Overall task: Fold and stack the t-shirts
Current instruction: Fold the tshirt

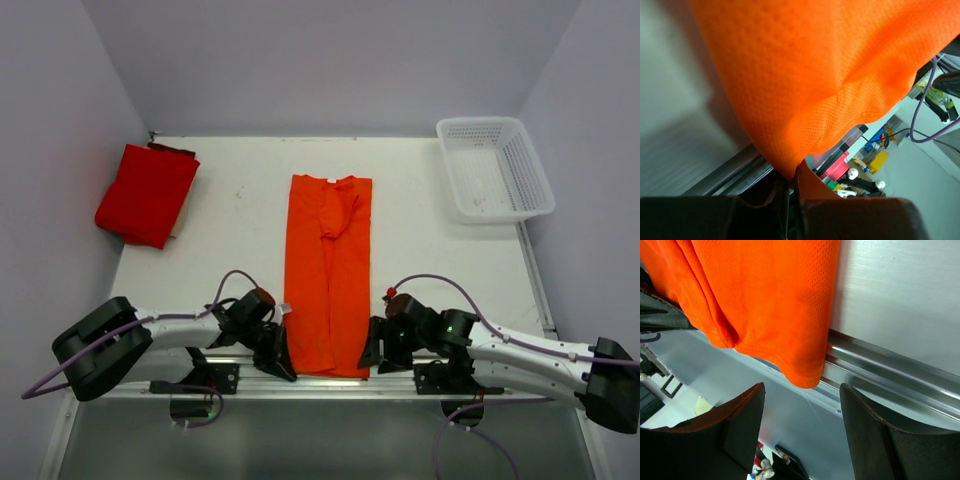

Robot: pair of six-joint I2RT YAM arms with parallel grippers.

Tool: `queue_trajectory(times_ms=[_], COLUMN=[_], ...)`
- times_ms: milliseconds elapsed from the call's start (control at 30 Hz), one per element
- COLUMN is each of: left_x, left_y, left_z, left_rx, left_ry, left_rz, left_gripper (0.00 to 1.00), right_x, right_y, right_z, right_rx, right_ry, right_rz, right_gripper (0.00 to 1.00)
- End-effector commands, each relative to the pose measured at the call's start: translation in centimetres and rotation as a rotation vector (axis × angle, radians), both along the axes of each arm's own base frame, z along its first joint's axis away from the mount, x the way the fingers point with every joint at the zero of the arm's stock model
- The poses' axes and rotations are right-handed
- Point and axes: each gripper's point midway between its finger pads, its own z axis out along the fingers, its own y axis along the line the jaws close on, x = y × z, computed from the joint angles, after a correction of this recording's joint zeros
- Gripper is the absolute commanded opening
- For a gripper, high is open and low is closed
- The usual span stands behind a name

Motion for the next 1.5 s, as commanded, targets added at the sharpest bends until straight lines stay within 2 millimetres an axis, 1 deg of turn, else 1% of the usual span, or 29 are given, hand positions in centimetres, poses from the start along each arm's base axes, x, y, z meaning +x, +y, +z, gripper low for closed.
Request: queue_trajectory(times_ms=[0,33,67,233,267,300,333,367,400,433,467,500,567,600,667,700,833,967,1033,1100,1200,1267,1300,1333,1367,1400,1467], left_x=[8.8,8.9,9.0,8.9,8.8,9.0,8.9,8.8,8.9,8.9,9.0,8.6,8.6,8.7,8.9,8.9,8.8,8.8,9.0,9.4,10.0,10.4,10.8,11.0,11.3,11.6,12.0], left_y=[3.3,3.3,3.3,2.6,2.5,2.4,2.5,2.6,2.4,2.5,2.2,2.6,2.5,2.2,1.9,1.9,1.5,0.9,0.6,0.1,-0.4,-0.5,-0.5,-0.6,-0.7,-0.9,-1.1], left_z=[-5.3,-5.3,-5.3,-4.6,-4.4,-4.1,-4.0,-3.9,-3.5,-3.5,-3.0,-3.1,-2.6,-2.0,-1.2,-0.9,-0.2,0.2,0.6,1.4,2.6,3.3,3.9,4.3,4.9,5.6,6.4], left_rx=[0.273,0.27,0.269,0.231,0.224,0.211,0.217,0.216,0.205,0.207,0.186,0.202,0.191,0.175,0.153,0.153,0.113,0.078,0.064,0.042,0.017,0.013,0.016,0.013,0.006,-0.006,-0.019], left_ry=[-0.453,-0.46,-0.462,-0.461,-0.459,-0.467,-0.464,-0.465,-0.472,-0.47,-0.479,-0.464,-0.468,-0.475,-0.5,-0.506,-0.523,-0.522,-0.532,-0.553,-0.583,-0.609,-0.622,-0.64,-0.659,-0.675,-0.705], left_rz=[0.204,0.204,0.207,0.2,0.201,0.206,0.205,0.205,0.208,0.209,0.213,0.208,0.202,0.198,0.192,0.189,0.176,0.17,0.17,0.17,0.176,0.18,0.184,0.18,0.186,0.188,0.186], left_gripper=[0.07,0.04,0.0,0.0,0.0,0.0,0.0,0.0,0.0,0.0,0.0,0.0,0.0,0.0,0.0,0.0,0.0,0.0,0.0,0.0,0.0,0.0,0.0,0.0,0.0,0.0,0.0], right_x=[0.1,0.3,0.6,0.8,1.2,1.2,1.5,1.5,1.3,1.3,1.2,1.2,1.2,1.1,1.3,1.7,2.7,3.3,3.8,4.3,5.2,5.6,6.1,6.6,6.7,7.4,8.1], right_y=[-0.2,-0.1,0.2,0.9,1.5,1.5,2.0,2.1,2.2,2.5,2.5,2.6,2.4,2.3,2.1,2.3,1.9,2.0,2.4,2.6,3.3,3.3,3.7,3.4,3.5,3.7,3.5], right_z=[-0.5,-0.7,-1.0,-3.0,-2.9,-3.4,-3.4,-3.5,-3.8,-3.7,-3.8,-3.7,-3.6,-3.4,-2.7,-2.1,-0.6,-0.2,0.2,0.2,1.2,1.5,2.3,2.4,2.8,3.5,3.9], right_rx=[-0.019,-0.022,-0.021,-0.033,-0.014,-0.027,-0.013,-0.012,-0.018,-0.005,-0.005,-0.002,-0.01,-0.012,-0.014,-0.007,-0.015,-0.03,-0.029,-0.043,-0.042,-0.057,-0.049,-0.076,-0.075,-0.076,-0.097], right_ry=[-0.012,-0.017,-0.028,-0.015,-0.026,-0.02,-0.03,-0.028,-0.017,-0.02,-0.017,-0.018,-0.022,-0.024,-0.043,-0.061,-0.129,-0.163,-0.185,-0.203,-0.245,-0.268,-0.289,-0.318,-0.329,-0.36,-0.401], right_rz=[-0.003,-0.004,-0.004,0.003,0.002,0.003,0.003,0.007,0.012,0.018,0.021,0.024,0.025,0.025,0.021,0.018,0.003,0.011,0.017,0.017,0.024,0.036,0.033,0.035,0.041,0.034,0.034], right_gripper=[0.65,0.65,0.65,0.63,0.62,0.58,0.55,0.45,0.37,0.27,0.07,0.0,0.0,0.0,0.0,0.0,0.0,0.0,0.0,0.0,0.0,0.0,0.0,0.0,0.0,0.0,0.0])
